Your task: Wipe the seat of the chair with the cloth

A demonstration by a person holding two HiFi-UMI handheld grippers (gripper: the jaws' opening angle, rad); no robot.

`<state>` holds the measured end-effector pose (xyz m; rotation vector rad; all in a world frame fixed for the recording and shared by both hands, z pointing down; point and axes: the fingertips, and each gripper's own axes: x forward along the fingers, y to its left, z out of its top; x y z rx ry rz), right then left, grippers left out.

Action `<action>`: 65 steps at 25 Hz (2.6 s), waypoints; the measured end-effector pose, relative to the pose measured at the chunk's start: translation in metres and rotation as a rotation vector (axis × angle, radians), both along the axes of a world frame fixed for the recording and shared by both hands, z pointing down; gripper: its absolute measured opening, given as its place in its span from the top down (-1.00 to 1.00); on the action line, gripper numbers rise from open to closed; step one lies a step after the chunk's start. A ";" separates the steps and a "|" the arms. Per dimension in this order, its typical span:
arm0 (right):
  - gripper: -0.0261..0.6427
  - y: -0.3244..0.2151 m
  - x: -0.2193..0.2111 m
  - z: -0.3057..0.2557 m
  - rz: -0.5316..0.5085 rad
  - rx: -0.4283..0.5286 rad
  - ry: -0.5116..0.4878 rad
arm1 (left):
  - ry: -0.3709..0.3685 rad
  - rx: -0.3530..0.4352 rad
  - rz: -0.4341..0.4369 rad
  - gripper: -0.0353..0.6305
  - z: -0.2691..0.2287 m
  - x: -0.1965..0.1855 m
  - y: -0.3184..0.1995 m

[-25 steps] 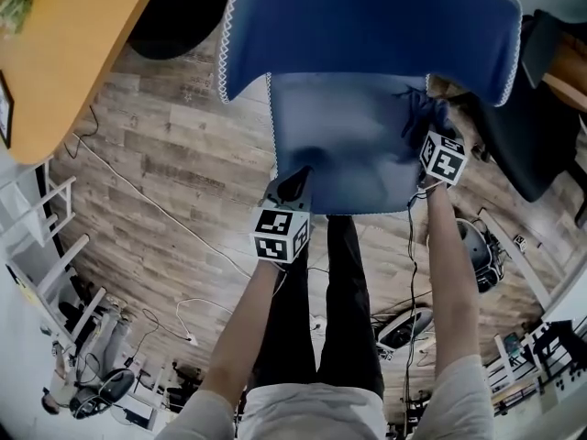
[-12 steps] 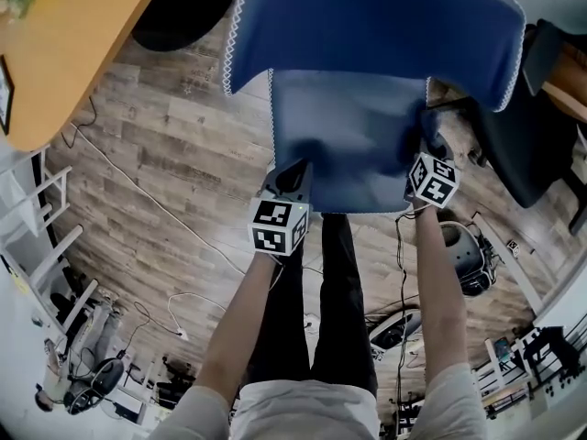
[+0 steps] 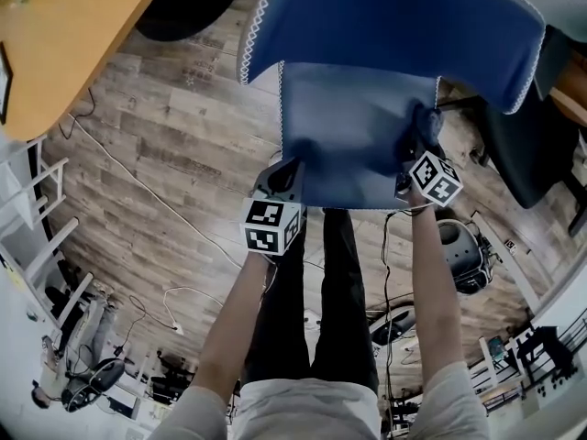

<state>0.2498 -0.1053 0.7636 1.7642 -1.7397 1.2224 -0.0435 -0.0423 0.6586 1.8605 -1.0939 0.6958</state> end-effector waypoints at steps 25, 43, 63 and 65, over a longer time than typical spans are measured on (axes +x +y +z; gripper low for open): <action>0.76 0.003 -0.155 -0.003 -0.201 0.018 -0.075 | 0.042 0.008 -0.087 0.82 0.002 -0.048 0.007; 0.76 0.018 -0.253 -0.008 -0.364 0.026 -0.144 | 0.058 0.009 -0.098 0.82 0.003 -0.078 0.016; 0.76 0.107 -0.312 -0.008 -1.453 -0.003 -0.129 | 0.023 0.011 -0.097 0.82 -0.006 -0.061 0.047; 0.76 0.121 -0.306 -0.009 -1.559 -0.018 -0.153 | 0.012 0.011 -0.121 0.82 -0.008 -0.056 0.052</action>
